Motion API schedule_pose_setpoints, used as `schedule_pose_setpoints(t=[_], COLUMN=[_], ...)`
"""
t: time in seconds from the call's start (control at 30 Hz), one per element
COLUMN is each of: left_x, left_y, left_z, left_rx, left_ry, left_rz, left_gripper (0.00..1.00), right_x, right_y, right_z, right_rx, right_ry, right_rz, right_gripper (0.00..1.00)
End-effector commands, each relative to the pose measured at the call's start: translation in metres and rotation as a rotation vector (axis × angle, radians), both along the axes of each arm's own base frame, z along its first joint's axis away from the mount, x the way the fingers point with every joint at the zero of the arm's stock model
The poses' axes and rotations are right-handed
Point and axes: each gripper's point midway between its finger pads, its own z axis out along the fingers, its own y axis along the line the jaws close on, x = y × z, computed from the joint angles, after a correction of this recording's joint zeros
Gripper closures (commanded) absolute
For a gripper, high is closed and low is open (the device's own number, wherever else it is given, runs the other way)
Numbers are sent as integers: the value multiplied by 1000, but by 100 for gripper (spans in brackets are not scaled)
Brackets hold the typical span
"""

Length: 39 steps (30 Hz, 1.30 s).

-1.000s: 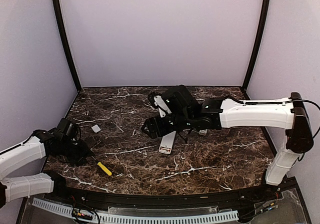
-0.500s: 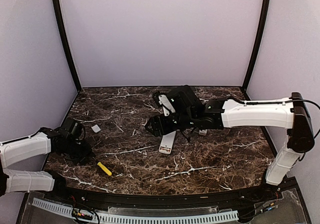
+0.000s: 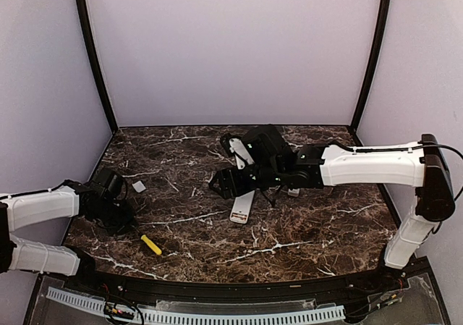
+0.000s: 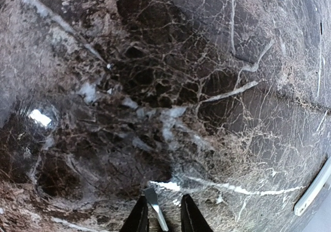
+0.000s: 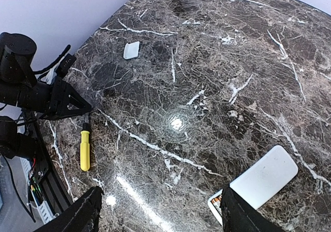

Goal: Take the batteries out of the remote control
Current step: Pick up the screwdriver from the center of the board.

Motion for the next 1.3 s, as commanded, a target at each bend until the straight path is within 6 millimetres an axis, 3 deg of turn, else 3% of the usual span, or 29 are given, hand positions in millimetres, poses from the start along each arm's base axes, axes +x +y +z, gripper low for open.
schedule_pose_setpoints(t=[0.0,1.27], left_x=[5,-3], left_y=[3,6], left_z=[2,-14], left_rx=[26,25], left_ry=[-10,27], left_rz=[-1,9], left_gripper=[78,92], right_x=[4,4], right_y=[0,-6], right_z=[-5,-4], right_rx=[8,18], right_ry=[3,4], right_rz=[-11,-39], right_gripper=[24,23])
